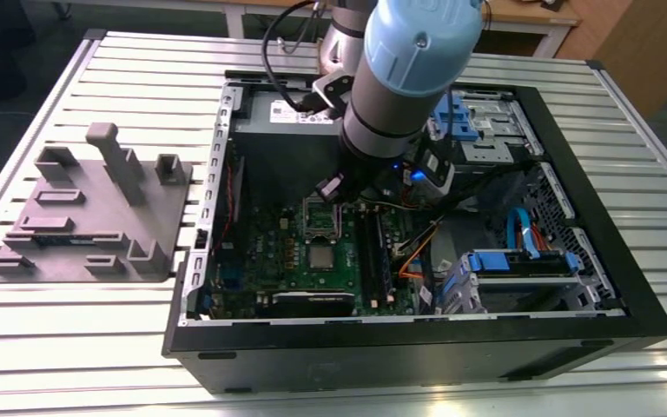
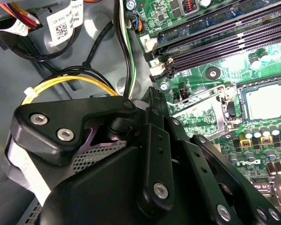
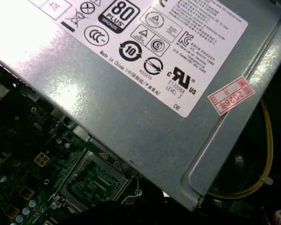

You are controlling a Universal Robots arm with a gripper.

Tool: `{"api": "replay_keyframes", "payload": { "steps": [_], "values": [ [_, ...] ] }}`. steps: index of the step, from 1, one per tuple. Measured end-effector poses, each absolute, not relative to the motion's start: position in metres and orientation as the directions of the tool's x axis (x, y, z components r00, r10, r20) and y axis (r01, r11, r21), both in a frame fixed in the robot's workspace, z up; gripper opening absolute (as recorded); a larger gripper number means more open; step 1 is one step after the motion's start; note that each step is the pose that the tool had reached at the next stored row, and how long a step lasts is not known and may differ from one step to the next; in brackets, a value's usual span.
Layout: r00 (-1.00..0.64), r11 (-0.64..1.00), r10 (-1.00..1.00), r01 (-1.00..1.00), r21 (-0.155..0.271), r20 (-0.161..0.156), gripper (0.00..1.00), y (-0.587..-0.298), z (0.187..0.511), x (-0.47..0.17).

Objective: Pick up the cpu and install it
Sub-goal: 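Close the cpu cover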

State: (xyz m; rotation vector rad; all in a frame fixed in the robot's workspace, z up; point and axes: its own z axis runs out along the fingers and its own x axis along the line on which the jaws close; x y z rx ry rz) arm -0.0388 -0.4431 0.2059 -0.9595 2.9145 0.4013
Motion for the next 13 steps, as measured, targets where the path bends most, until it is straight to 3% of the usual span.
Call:
{"api": "replay_keyframes", "payload": {
  "steps": [13],
  "values": [
    [-0.792, 0.762, -0.600, -0.610, 0.220, -0.117, 0.10, -0.4431, 0.2017, -0.0388]
  ]
}}
